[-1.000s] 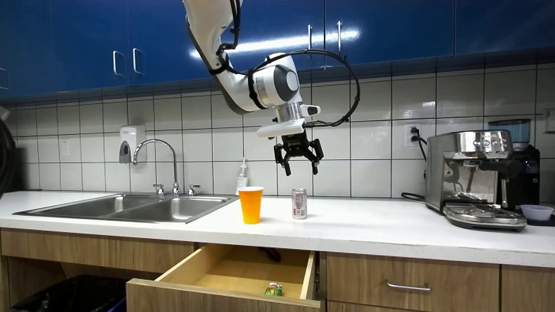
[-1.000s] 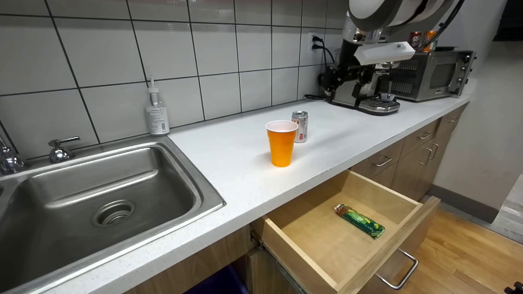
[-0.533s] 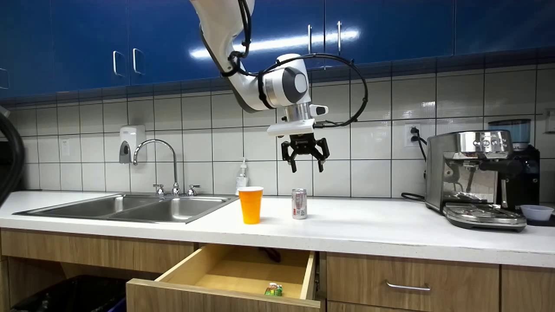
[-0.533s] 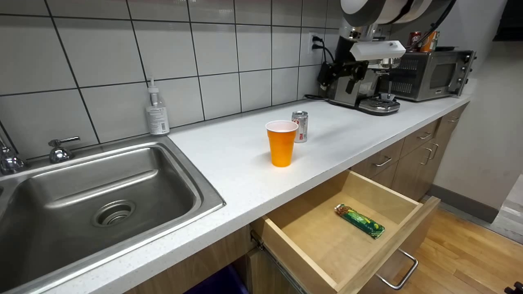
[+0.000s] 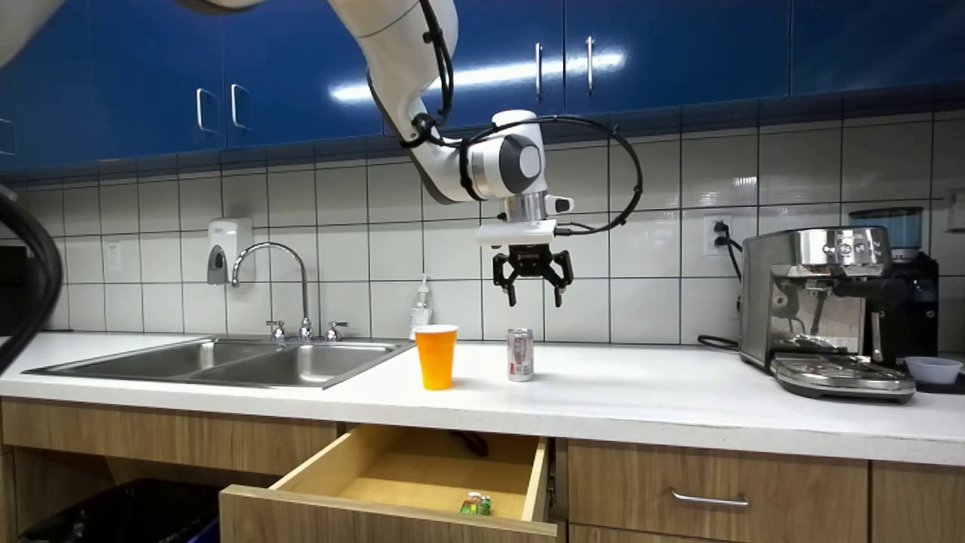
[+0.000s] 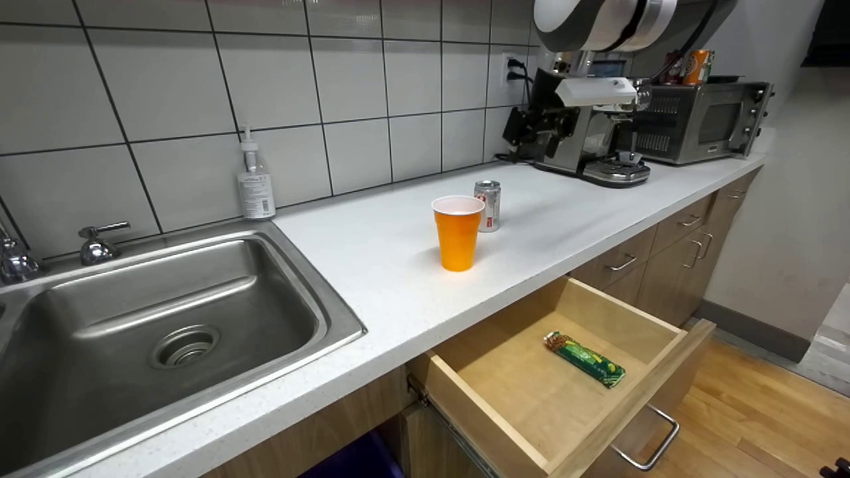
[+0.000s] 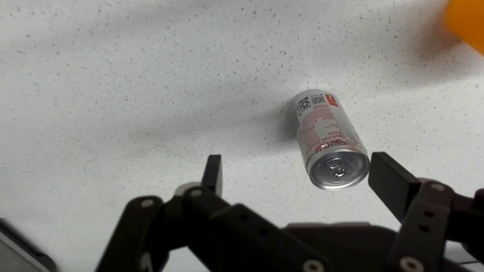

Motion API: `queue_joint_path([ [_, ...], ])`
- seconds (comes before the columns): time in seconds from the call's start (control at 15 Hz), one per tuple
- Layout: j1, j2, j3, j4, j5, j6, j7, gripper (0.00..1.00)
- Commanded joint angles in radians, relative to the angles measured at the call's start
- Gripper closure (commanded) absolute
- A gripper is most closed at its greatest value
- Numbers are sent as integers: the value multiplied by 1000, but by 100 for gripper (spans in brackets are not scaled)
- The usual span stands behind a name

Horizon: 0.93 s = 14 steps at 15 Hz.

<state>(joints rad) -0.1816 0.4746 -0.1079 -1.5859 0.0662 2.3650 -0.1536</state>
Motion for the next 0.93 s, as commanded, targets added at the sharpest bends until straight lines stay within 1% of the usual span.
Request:
queue_joint_path([
  [0.0,-30,95,28,140,9,-77,-40,0],
  [0.07,-29,104,25,150,3,-87,-30,0],
  [0.13,-15,59,16,68,-7,-31,-3,0],
  [0.33,-17,89,17,102,-8,-42,-3,0],
  [0.53,-18,91,17,110,-8,-49,-3,0],
  [0.67,-5,88,6,101,-28,-42,17,0],
  [0.87,-4,98,16,118,-23,-42,6,0],
])
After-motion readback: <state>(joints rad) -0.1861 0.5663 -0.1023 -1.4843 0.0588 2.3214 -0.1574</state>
